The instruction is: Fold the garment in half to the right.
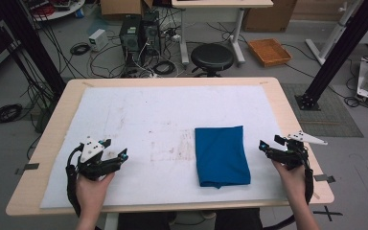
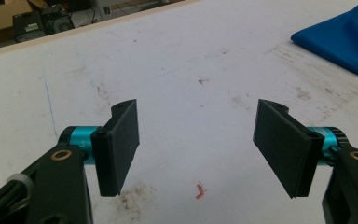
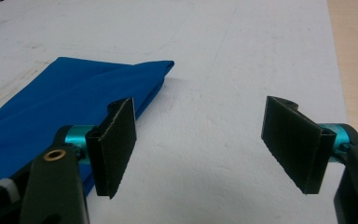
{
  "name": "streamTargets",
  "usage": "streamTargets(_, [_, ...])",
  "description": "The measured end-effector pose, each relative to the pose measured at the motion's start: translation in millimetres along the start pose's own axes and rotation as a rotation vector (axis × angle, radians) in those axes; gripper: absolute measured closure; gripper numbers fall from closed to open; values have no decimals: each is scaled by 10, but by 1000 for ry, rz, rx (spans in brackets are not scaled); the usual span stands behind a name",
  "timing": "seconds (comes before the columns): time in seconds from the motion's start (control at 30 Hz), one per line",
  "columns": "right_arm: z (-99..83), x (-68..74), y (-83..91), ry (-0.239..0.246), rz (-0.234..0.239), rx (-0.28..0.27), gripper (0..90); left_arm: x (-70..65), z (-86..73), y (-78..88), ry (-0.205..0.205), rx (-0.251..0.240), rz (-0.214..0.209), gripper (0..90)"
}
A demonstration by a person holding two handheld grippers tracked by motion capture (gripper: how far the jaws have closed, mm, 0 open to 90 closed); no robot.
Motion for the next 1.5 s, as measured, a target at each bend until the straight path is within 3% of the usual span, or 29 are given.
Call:
streamTargets(0.63, [33, 75, -47, 4, 9, 1, 262, 44, -45, 82, 15, -4, 15, 313])
streamTargets(1.5, [4, -58, 64, -22, -18, -19, 263, -28, 27, -102, -10, 11, -18, 313])
Point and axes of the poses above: each handheld gripper's, and its own axes: y roughly backward along the jaws, z roughly out of its top, x roughly to its left, the point moved 1 cm from there along -y, roughly forward along the jaws, and after that the axes turned 15 degrees about -z, right-handed, at the moved point
